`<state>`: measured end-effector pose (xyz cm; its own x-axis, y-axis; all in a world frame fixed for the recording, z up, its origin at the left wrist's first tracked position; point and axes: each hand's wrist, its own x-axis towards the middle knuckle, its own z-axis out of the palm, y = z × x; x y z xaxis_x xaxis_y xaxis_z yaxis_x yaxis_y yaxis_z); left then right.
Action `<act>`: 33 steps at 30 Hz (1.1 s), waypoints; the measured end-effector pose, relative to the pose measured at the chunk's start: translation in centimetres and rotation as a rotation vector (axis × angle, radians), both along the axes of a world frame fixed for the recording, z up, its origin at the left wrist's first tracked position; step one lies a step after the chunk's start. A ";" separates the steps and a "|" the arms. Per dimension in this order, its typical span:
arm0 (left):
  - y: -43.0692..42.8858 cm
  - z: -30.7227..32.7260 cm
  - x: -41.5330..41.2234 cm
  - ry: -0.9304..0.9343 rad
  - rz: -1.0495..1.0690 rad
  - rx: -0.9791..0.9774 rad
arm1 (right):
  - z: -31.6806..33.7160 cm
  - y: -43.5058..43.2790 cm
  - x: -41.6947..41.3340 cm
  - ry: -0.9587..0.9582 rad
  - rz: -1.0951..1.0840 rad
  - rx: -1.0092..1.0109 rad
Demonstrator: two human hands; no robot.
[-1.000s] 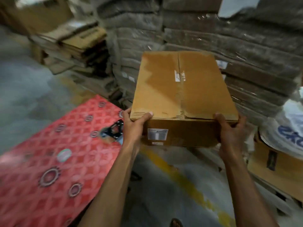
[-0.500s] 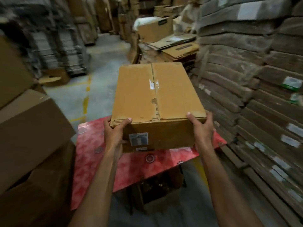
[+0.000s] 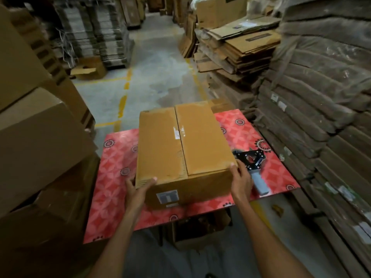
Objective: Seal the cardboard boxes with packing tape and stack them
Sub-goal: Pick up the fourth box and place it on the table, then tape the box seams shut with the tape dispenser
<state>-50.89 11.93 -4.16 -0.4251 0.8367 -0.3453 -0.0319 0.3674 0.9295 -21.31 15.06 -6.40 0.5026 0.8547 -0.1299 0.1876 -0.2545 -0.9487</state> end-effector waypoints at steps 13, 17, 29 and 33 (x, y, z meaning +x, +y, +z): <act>9.4 2.0 -1.9 0.562 -0.428 -0.031 | -11.4 8.3 12.4 -0.486 0.210 -0.640; 9.3 1.4 -1.8 0.515 -0.380 0.009 | -15.0 9.8 13.8 -0.538 0.284 -0.685; 6.8 0.6 6.7 0.423 -0.314 -0.051 | 4.0 17.3 12.0 0.520 0.074 -0.172; 5.9 1.2 10.3 0.687 -0.492 -0.132 | 12.3 16.7 9.5 0.680 0.373 -0.007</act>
